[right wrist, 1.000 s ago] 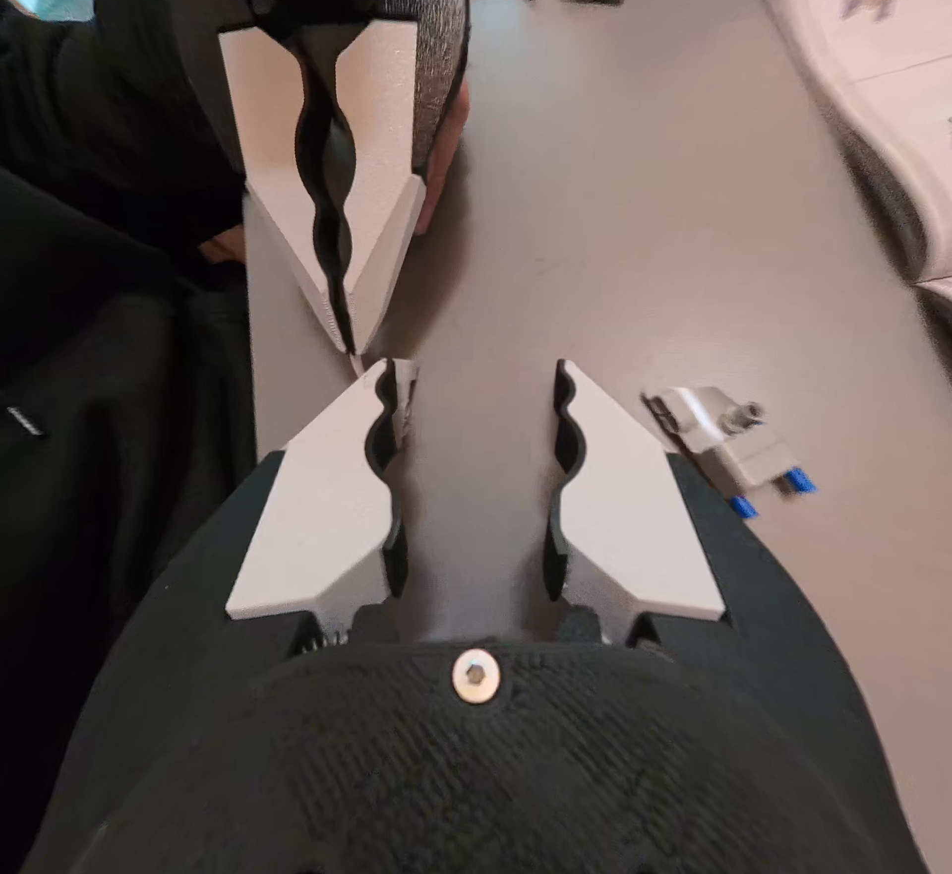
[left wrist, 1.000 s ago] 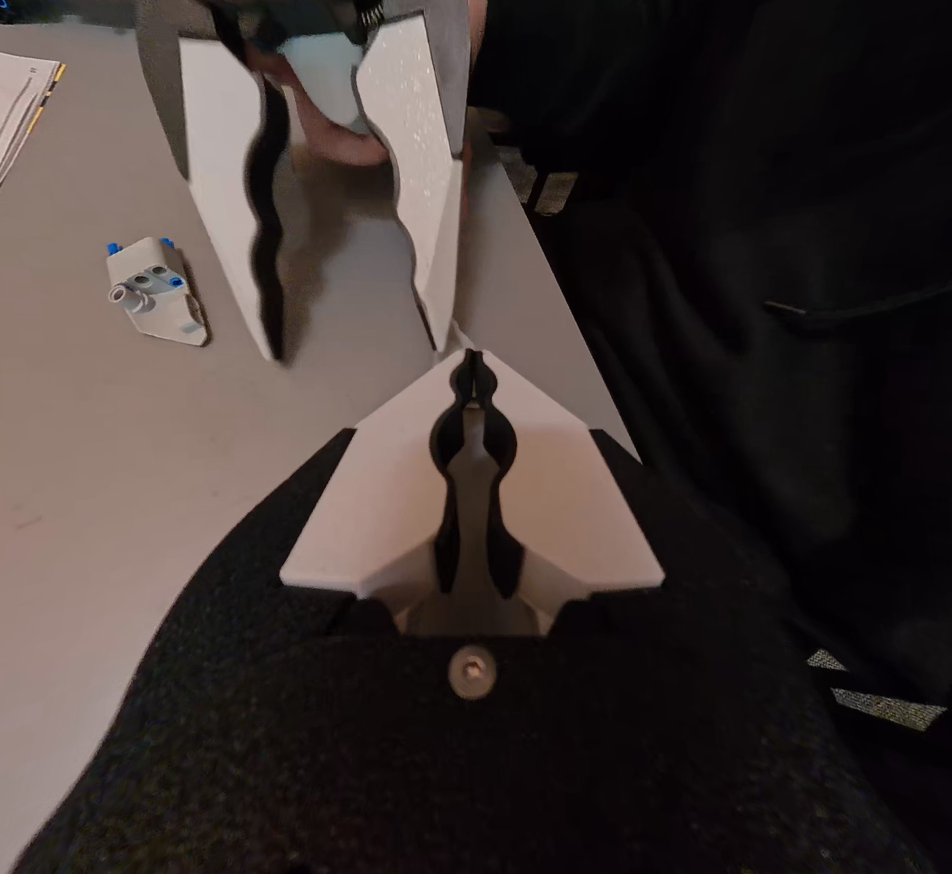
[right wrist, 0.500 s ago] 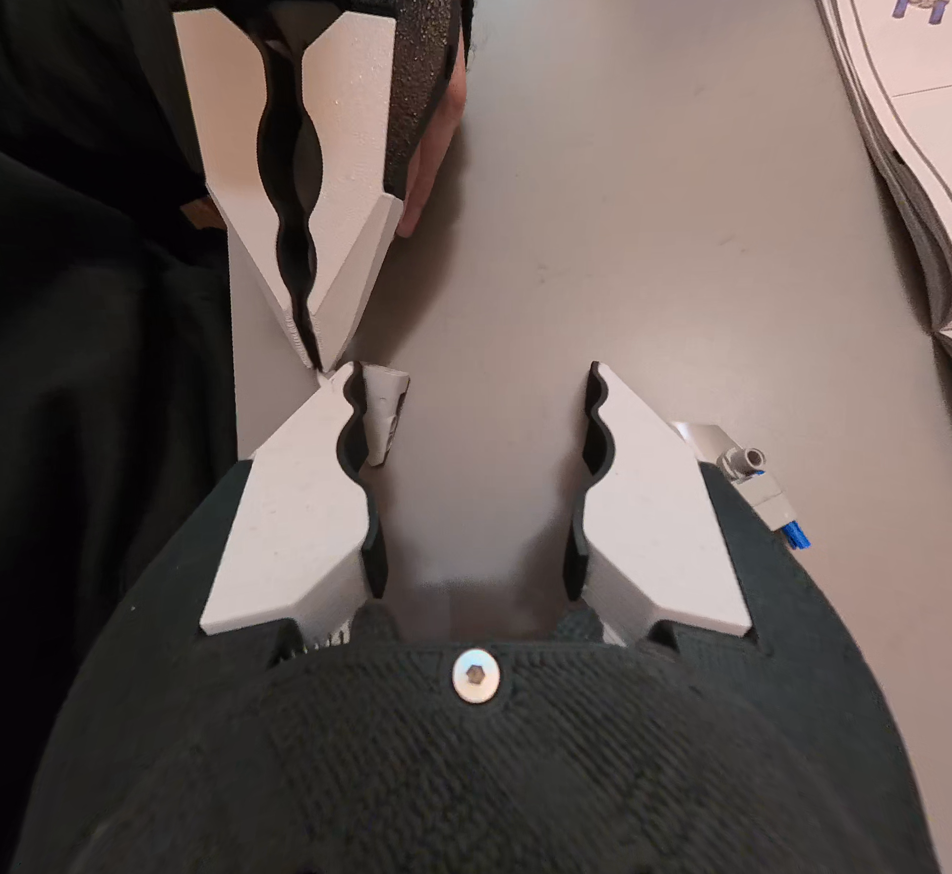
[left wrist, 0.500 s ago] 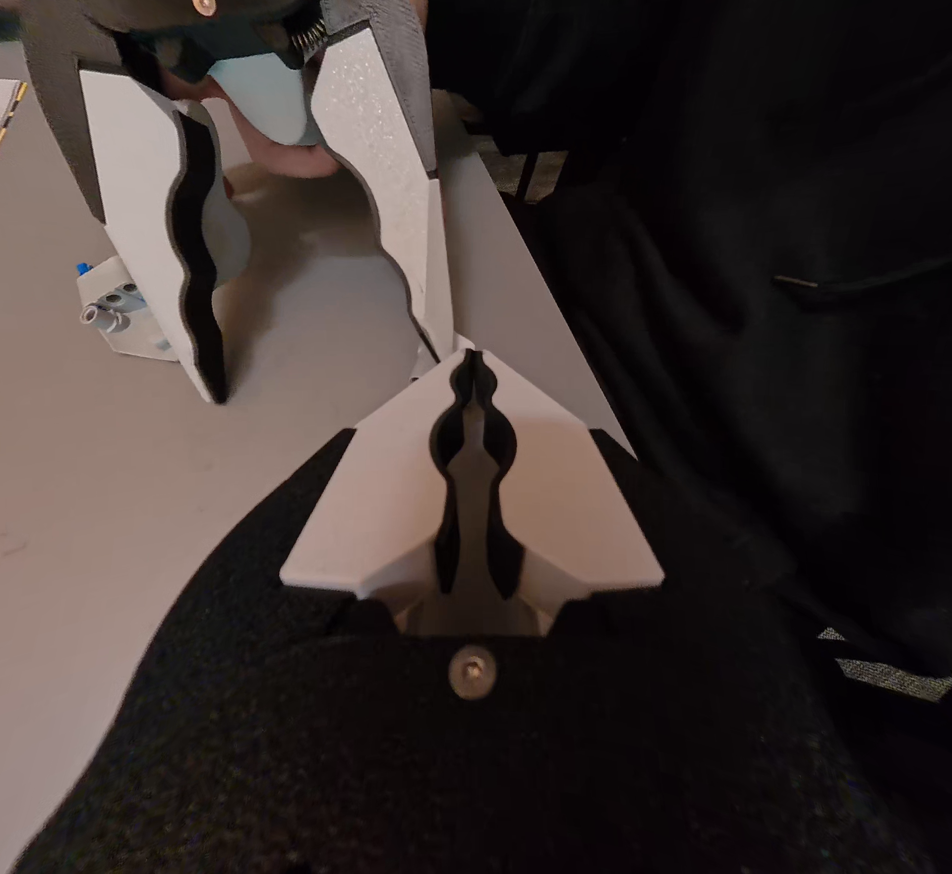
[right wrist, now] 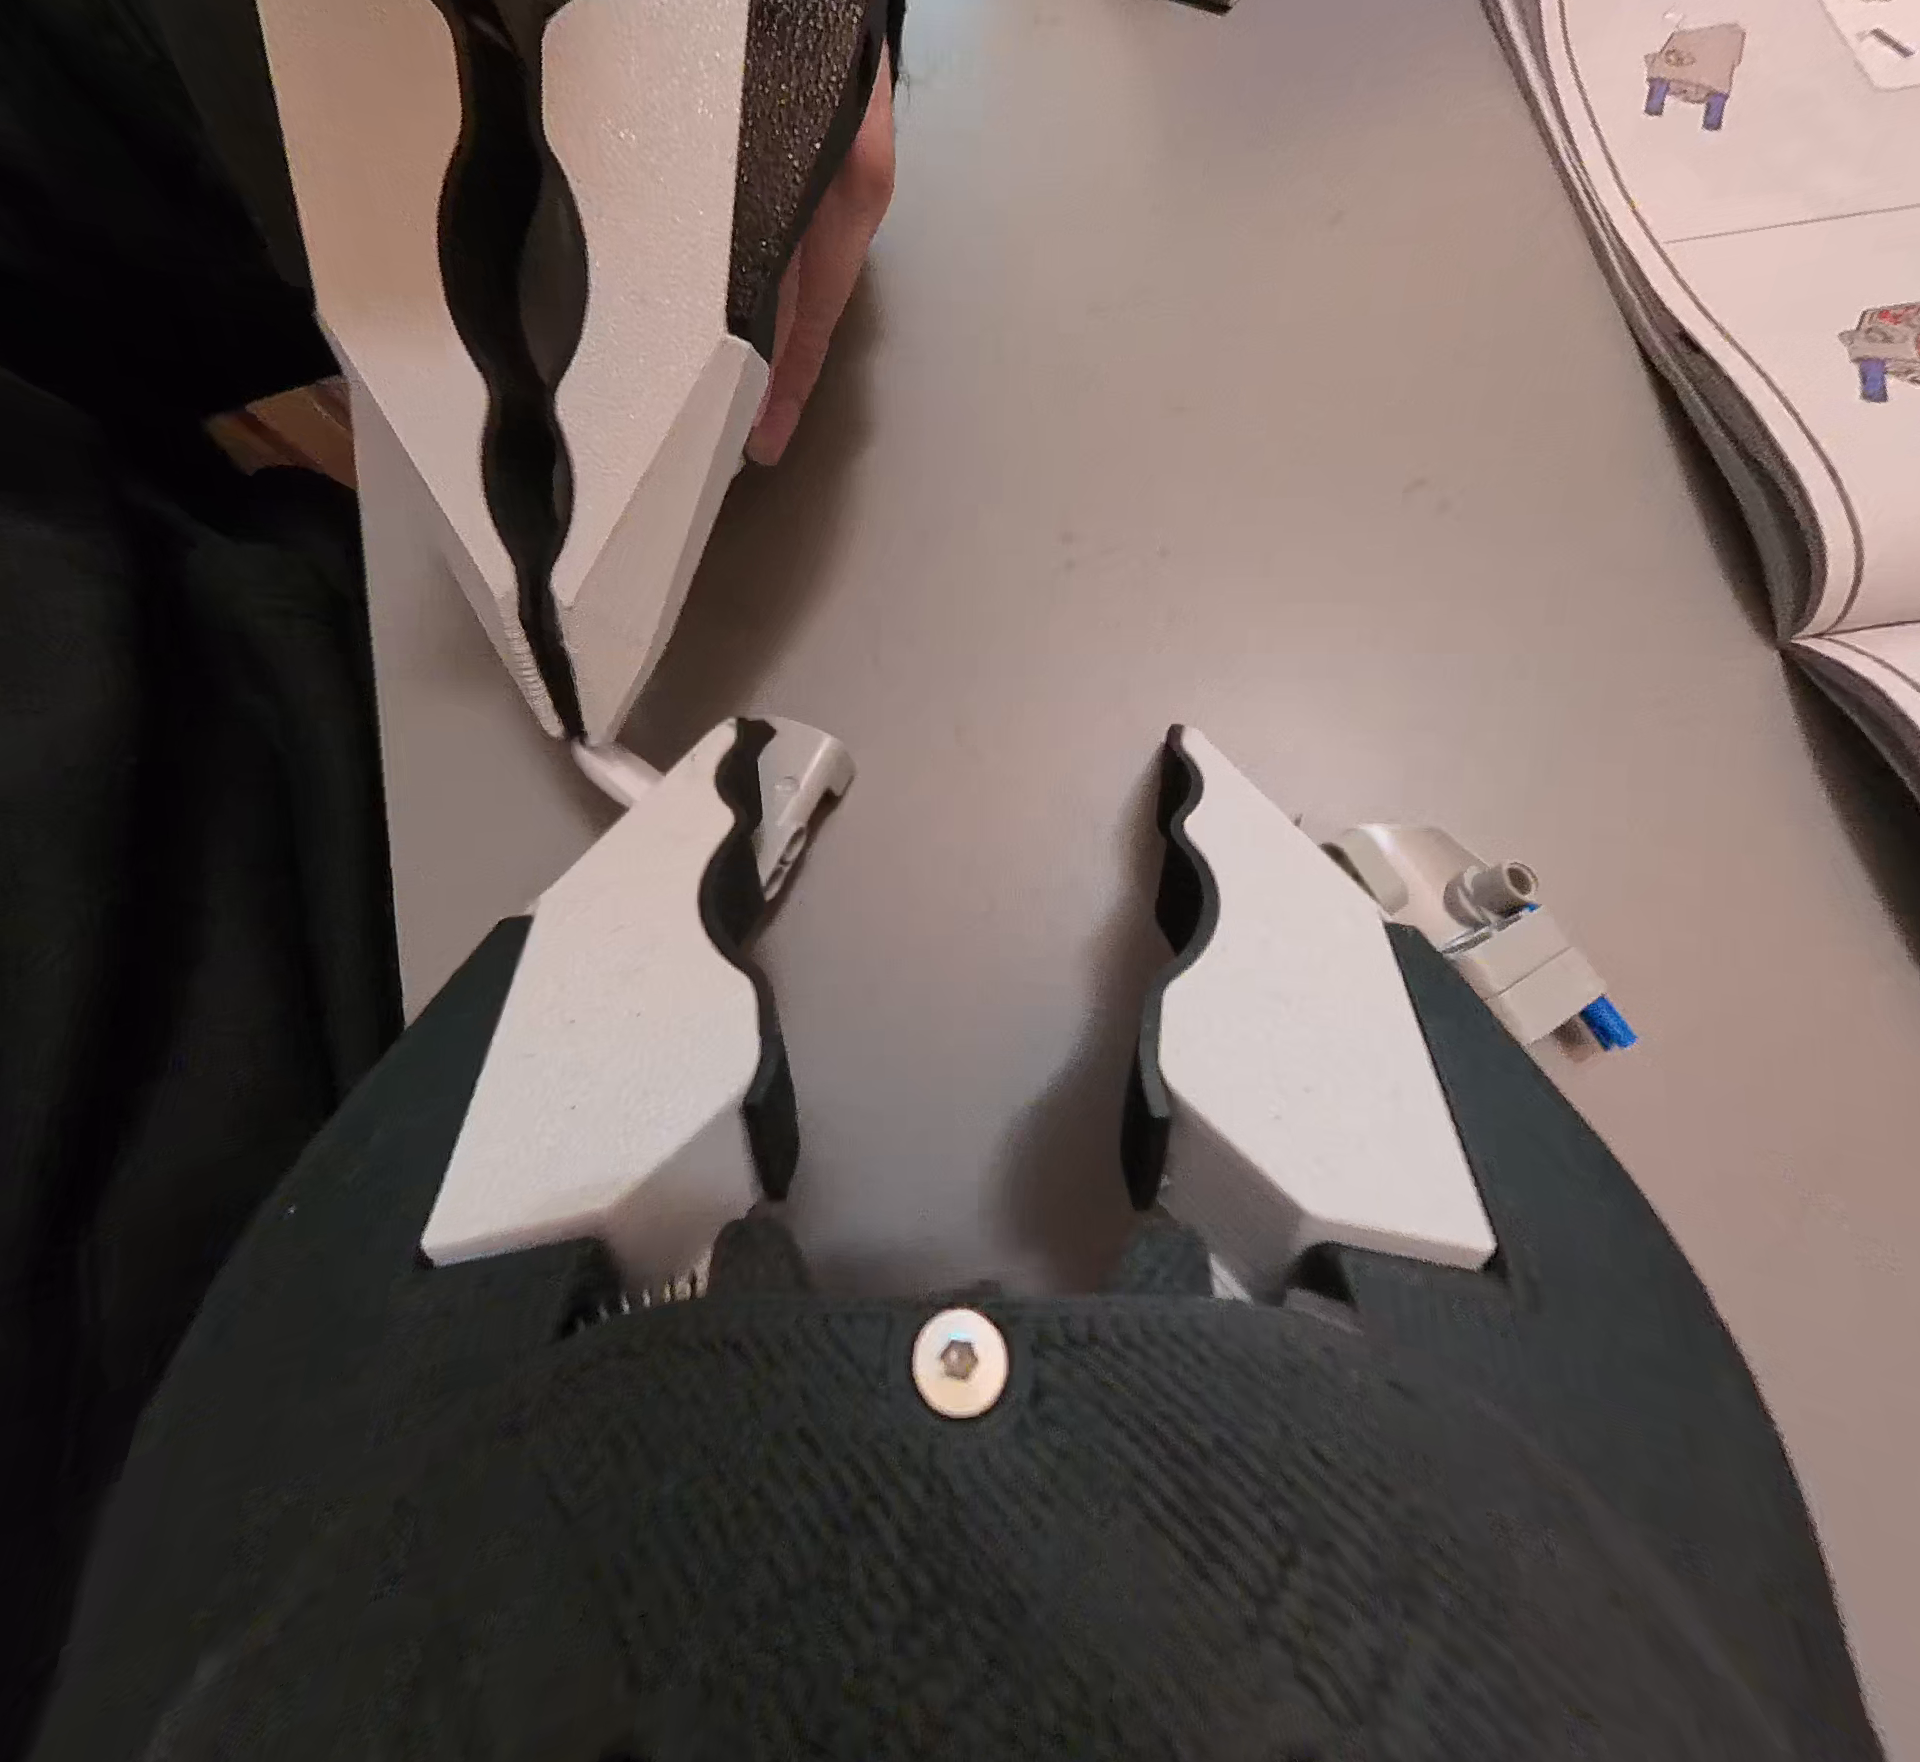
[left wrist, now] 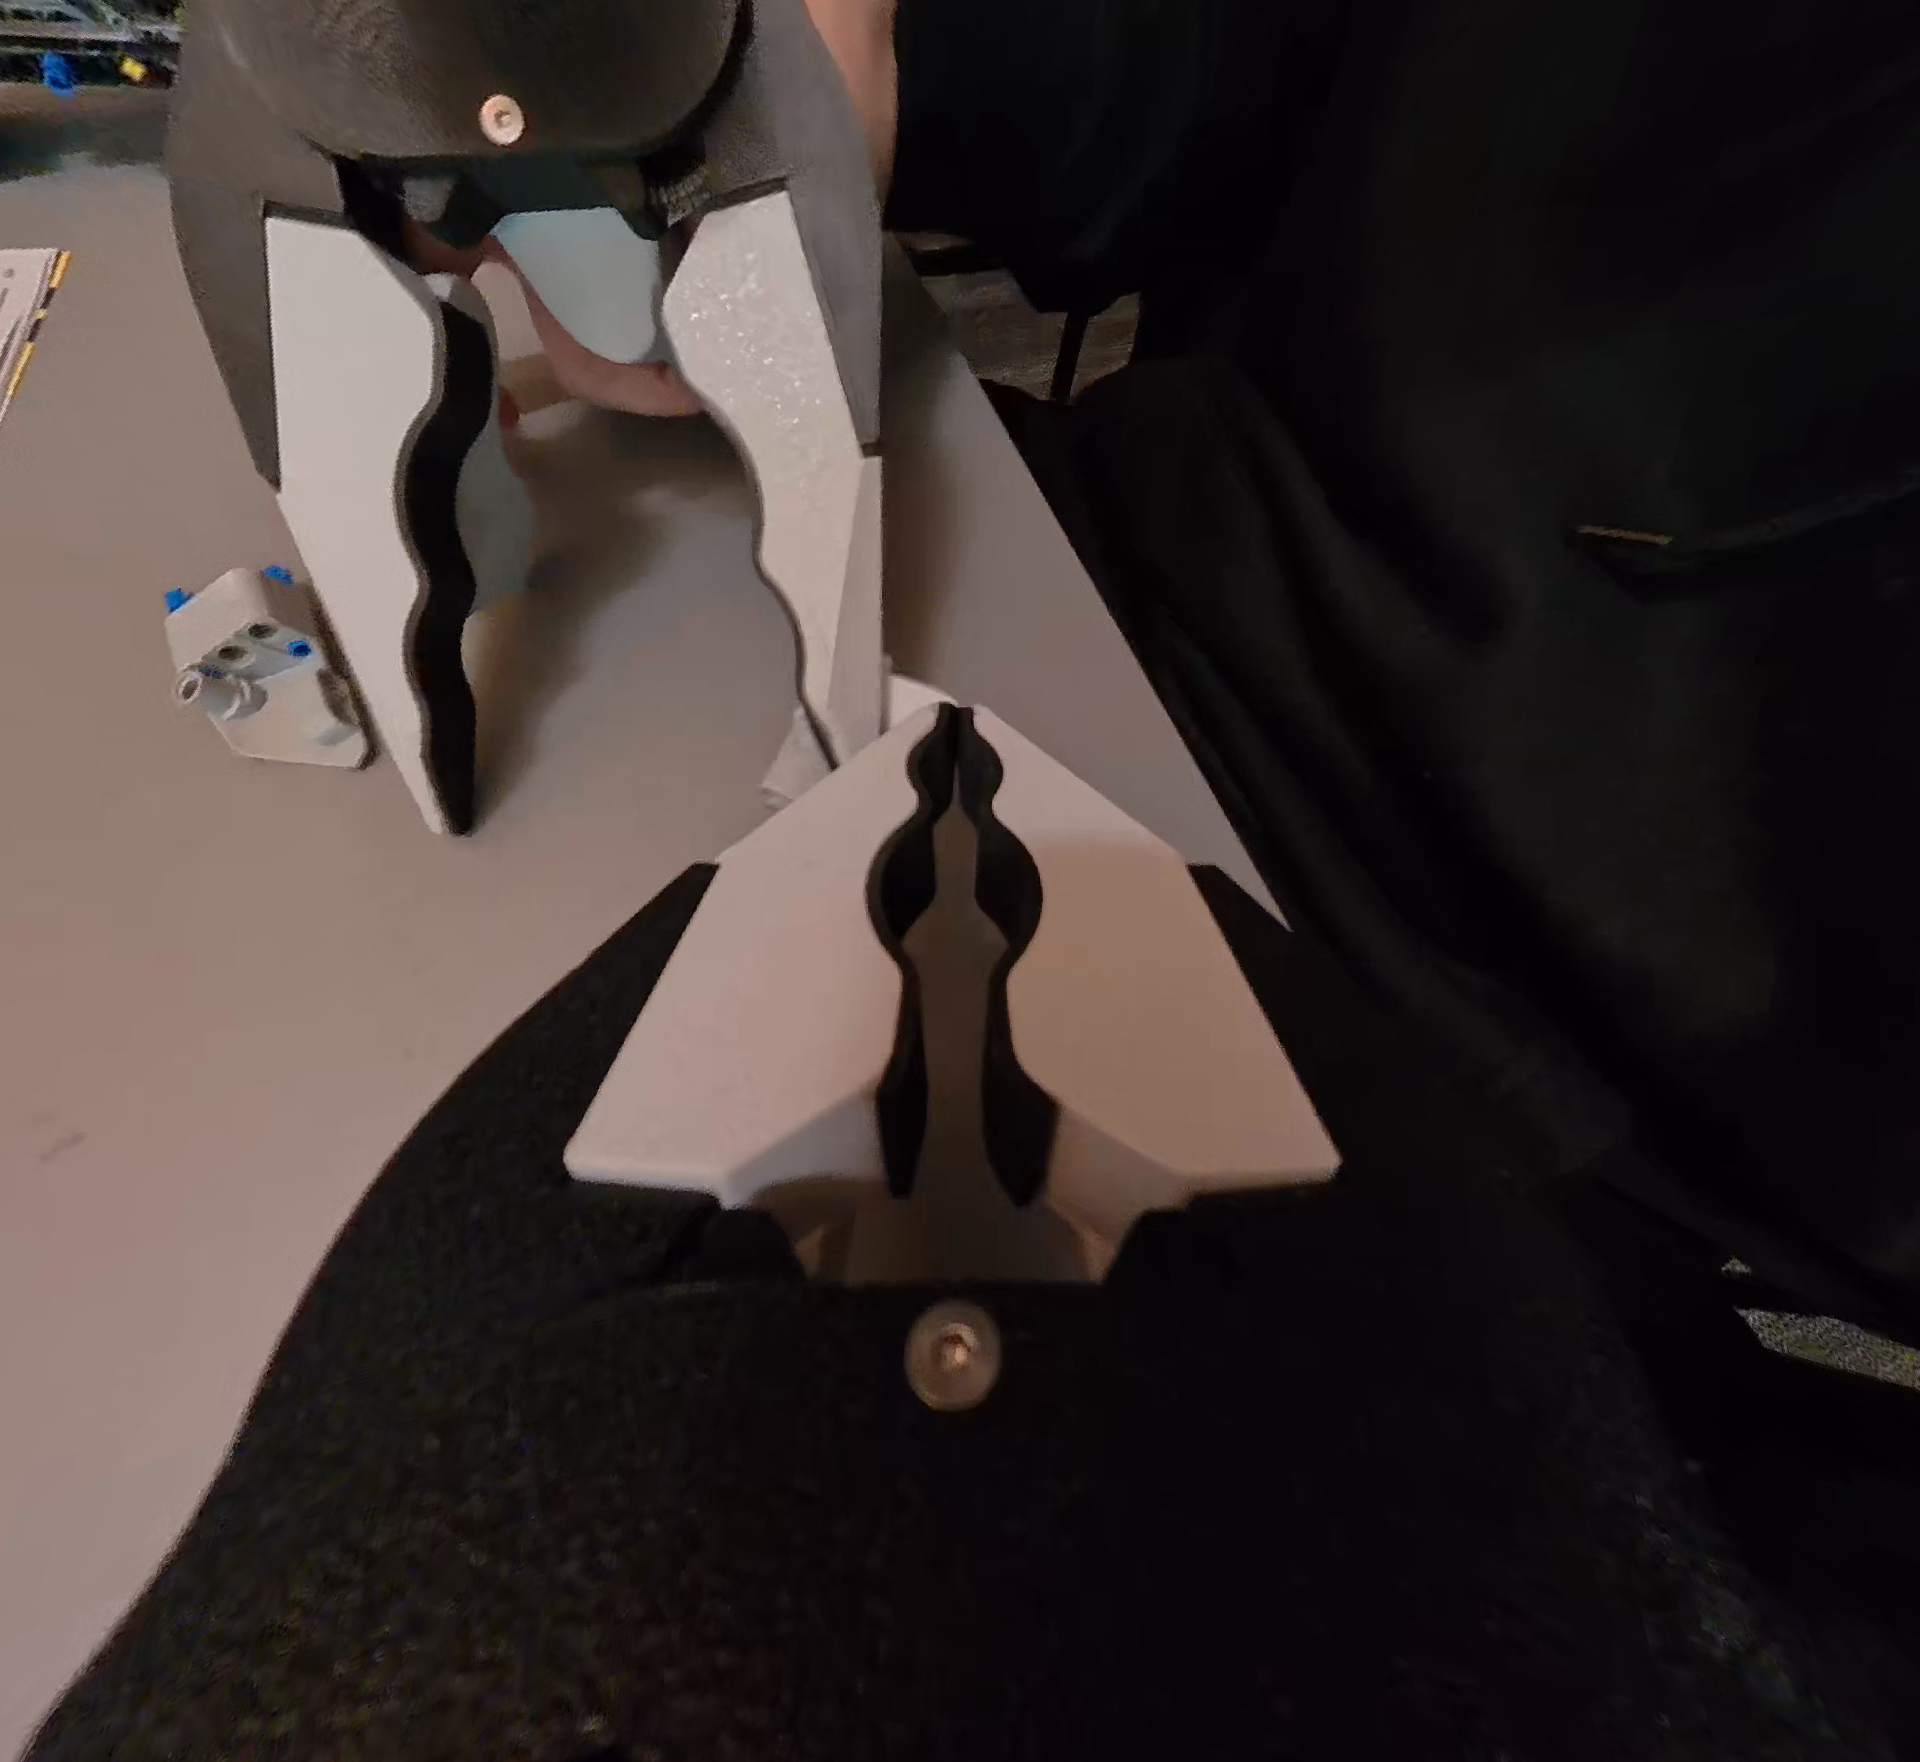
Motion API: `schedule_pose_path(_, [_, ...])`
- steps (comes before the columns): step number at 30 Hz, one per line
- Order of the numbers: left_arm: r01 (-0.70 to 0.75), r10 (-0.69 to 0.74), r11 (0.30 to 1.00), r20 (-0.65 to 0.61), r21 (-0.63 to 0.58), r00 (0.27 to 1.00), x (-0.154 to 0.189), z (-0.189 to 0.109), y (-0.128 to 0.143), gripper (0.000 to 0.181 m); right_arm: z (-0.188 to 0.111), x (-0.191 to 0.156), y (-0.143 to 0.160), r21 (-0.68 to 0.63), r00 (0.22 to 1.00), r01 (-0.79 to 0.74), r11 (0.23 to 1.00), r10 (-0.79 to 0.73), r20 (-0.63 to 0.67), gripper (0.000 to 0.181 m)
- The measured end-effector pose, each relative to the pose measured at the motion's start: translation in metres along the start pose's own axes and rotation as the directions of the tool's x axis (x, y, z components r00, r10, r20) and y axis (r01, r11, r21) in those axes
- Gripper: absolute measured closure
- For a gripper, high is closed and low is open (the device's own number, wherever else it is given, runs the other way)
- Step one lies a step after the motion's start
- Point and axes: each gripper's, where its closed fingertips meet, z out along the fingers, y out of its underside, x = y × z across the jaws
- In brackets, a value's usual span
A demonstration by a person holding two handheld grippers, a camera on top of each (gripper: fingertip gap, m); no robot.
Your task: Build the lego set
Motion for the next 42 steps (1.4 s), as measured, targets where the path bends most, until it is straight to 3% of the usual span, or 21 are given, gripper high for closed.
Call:
schedule_pose_path(1, [-0.017, 0.017, 1.000, -0.021, 0.017, 1.000, 0.005, 0.001, -0.004, 0.181, 0.000, 0.000, 0.000, 0.000, 1.000, -0.001, 1.000, 0.001, -0.003, 0.109])
schedule_pose_path(3, [-0.044, 0.046, 0.998, -0.034, 0.050, 0.998, 0.014, 0.003, -0.014, 0.181, -0.002, 0.004, 0.001, 0.002, 1.000, -0.015, 1.000, 0.015, -0.012, 0.118])
schedule_pose_path(5, [-0.055, 0.055, 0.998, 0.000, -0.008, 0.998, 0.012, 0.003, -0.010, 0.181, -0.002, 0.004, 0.001, 0.001, 1.000, -0.016, 1.000, 0.016, -0.004, 0.119])
schedule_pose_path(7, [-0.038, 0.037, 0.999, 0.005, 0.026, 0.999, 0.009, 0.000, -0.013, 0.181, -0.003, 0.003, 0.000, 0.002, 1.000, -0.020, 1.000, 0.020, 0.017, 0.117])
schedule_pose_path(10, [0.064, -0.062, 0.991, -0.025, 0.115, 0.998, 0.003, -0.010, -0.017, 0.181, -0.008, 0.004, -0.002, 0.026, 0.997, -0.052, 0.998, 0.050, 0.061, 0.103])
schedule_pose_path(14, [0.274, -0.258, 0.942, -0.101, 0.193, 0.961, -0.011, -0.019, -0.021, 0.181, -0.030, 0.012, -0.011, 0.103, 0.995, -0.084, 0.991, 0.078, 0.065, 0.103])
schedule_pose_path(18, [0.531, -0.515, 0.812, -0.133, 0.242, 0.847, -0.028, -0.020, -0.021, 0.181, -0.048, 0.004, -0.017, 0.171, 0.996, -0.067, 0.983, 0.057, 0.065, 0.103])
schedule_pose_path(25, [0.718, -0.736, 0.578, -0.132, 0.388, 0.664, -0.018, -0.018, -0.013, 0.181, -0.037, -0.035, 0.017, 0.048, 0.955, 0.296, 0.954, -0.295, -0.024, 0.110])
schedule_pose_path(28, [0.739, -0.776, 0.522, -0.122, 0.426, 0.619, -0.011, -0.016, -0.010, 0.181, -0.030, -0.033, 0.013, 0.059, 0.946, 0.325, 0.944, -0.323, -0.038, 0.115])
schedule_pose_path(32, [0.737, -0.811, 0.498, -0.054, 0.458, 0.582, -0.011, -0.012, -0.006, 0.181, -0.032, -0.043, -0.003, 0.171, 0.916, 0.399, 0.901, -0.400, -0.030, 0.125])
schedule_pose_path(36, [0.709, -0.811, 0.499, -0.019, 0.498, 0.584, -0.010, -0.009, -0.009, 0.181, -0.029, -0.045, 0.012, 0.101, 0.896, 0.441, 0.892, -0.444, 0.002, 0.118])
schedule_pose_path(42, [0.645, -0.800, 0.519, 0.053, 0.561, 0.598, -0.008, -0.010, -0.013, 0.181, -0.025, -0.046, 0.015, 0.077, 0.898, 0.436, 0.897, -0.439, 0.025, 0.131])
